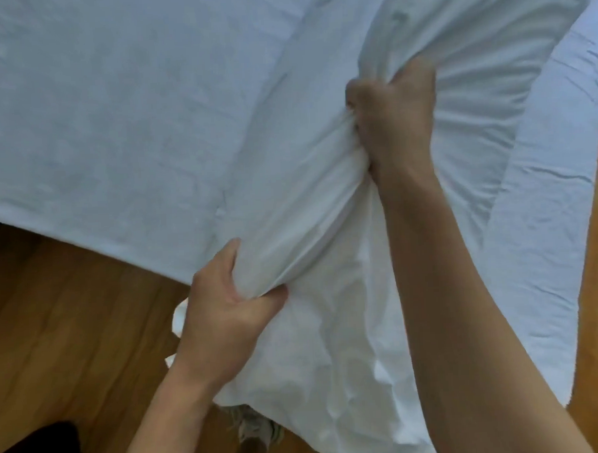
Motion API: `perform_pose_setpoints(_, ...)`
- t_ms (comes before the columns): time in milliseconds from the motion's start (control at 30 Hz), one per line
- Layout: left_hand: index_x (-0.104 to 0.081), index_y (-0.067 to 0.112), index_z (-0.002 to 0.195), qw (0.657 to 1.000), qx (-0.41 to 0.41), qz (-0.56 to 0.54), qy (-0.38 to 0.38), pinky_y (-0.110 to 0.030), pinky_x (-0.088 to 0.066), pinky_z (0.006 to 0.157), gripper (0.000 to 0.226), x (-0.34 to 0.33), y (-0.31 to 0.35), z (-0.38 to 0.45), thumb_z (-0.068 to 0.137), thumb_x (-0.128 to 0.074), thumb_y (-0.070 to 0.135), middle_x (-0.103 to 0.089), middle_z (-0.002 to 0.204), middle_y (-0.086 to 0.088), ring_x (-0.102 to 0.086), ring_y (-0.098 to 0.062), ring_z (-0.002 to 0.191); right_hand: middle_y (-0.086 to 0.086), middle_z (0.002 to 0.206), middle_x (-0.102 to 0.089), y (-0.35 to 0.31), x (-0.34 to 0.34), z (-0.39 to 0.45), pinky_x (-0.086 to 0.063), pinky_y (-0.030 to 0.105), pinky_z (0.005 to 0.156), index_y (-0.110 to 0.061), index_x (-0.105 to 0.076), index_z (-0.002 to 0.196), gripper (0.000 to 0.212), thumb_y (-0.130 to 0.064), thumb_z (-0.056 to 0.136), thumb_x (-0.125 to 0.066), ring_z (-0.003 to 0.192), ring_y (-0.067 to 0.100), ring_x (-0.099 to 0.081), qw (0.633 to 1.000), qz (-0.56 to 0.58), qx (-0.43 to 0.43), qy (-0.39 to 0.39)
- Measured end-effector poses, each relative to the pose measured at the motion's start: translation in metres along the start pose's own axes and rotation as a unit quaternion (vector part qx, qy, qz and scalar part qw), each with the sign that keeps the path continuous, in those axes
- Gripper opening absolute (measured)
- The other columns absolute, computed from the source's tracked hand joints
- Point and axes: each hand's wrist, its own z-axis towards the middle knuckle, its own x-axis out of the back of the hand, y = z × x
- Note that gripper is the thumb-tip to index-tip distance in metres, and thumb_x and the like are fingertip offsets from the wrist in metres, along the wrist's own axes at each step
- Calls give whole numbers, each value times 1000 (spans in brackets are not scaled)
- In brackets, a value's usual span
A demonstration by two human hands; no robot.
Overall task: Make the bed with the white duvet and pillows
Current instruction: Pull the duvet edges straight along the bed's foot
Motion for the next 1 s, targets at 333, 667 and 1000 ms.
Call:
perform_pose_setpoints(333,-55,22,117,955,292,53,24,-41,-52,83,71,55,-152,46,49,-77,29,-64,113,-2,-62,-26,104,21,142,-36,110,-128,-69,-34,42,103,-7,5,153,110,-61,83,-60,128,36,-40,895,-308,-2,-323)
perform_pose_setpoints(667,-22,14,152,848,-129,514,-2,-42,-7,119,61,8,-155,-1,94,-36,29,-17,160,-10,-13,-25,148,20,160,2,147,-81,-143,-2,51,115,-32,-9,154,60,-53,100,-25,148,31,2,791,-435,223,-368)
perform_pose_setpoints(1000,-32,23,145,867,221,444,42,-43,-43,85,51,60,-200,-69,101,-20,47,-62,122,-15,-58,-37,107,14,161,5,210,-40,-264,7,49,119,-27,-8,155,60,-49,102,-26,148,30,8,668,-414,419,-455)
